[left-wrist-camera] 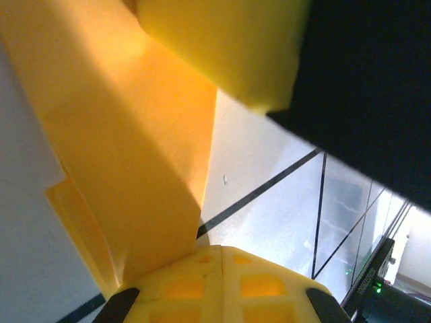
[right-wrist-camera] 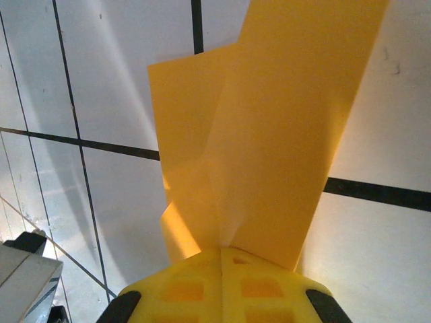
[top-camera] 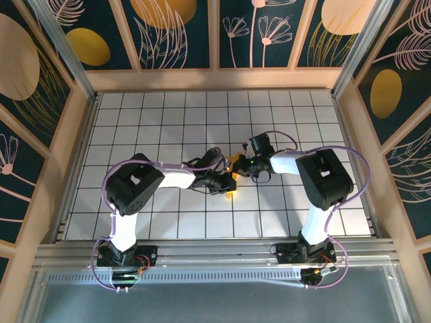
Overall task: Fold a paper plane with a square sheet of paper (fold left side to right side)
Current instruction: Fold the wing for the fifth time at the center of the table.
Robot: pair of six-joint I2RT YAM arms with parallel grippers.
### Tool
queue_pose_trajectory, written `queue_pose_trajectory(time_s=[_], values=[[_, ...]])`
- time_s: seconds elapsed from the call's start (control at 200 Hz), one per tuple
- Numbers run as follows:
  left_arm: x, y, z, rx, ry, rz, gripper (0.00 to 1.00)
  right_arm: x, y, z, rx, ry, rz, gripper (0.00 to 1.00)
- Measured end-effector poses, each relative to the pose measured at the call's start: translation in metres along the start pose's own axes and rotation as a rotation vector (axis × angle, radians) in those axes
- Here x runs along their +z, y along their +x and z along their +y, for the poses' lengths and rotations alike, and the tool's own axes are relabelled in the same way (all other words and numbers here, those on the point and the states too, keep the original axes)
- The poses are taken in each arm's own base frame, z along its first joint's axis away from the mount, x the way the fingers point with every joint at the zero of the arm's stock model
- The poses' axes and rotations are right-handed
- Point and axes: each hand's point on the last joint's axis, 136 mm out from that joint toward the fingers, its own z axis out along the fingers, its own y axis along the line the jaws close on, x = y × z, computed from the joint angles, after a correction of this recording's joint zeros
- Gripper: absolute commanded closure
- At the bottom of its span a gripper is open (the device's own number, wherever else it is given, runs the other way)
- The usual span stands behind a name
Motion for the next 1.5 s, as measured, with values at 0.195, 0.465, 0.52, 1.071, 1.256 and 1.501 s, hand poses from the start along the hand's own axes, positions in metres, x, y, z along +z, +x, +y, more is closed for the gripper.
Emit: queue_pose_trajectory(time_s=[0.195,0.465,0.52,1.071,1.256,1.501], values=[[-0.001,0.005,0.001,0.005,-0.007,0.001,1.00,0.000,0.000,0.000,0.000,0.002,-0.001,1.00],[-0.002,0.008,0.001,0.011,-0.013,-0.003,1.00,0.000,0.000,0.000,0.000,0.003,0.000,1.00],[-0.001,0.009,0.001,0.012,-0.015,-0.003,1.00,0.000,0.000,0.000,0.000,0.003,-0.001,1.00],[-0.002,0.021,0.001,0.023,-0.022,0.012,1.00,0.000,0.000,0.000,0.001,0.008,0.006,1.00],[-0.003,0.024,0.002,0.026,-0.023,0.016,1.00,0.000,0.000,0.000,0.001,0.008,0.007,1.00],[-0.004,0.029,0.003,0.027,-0.025,0.022,1.00,0.000,0.000,0.000,0.002,0.008,0.007,1.00]])
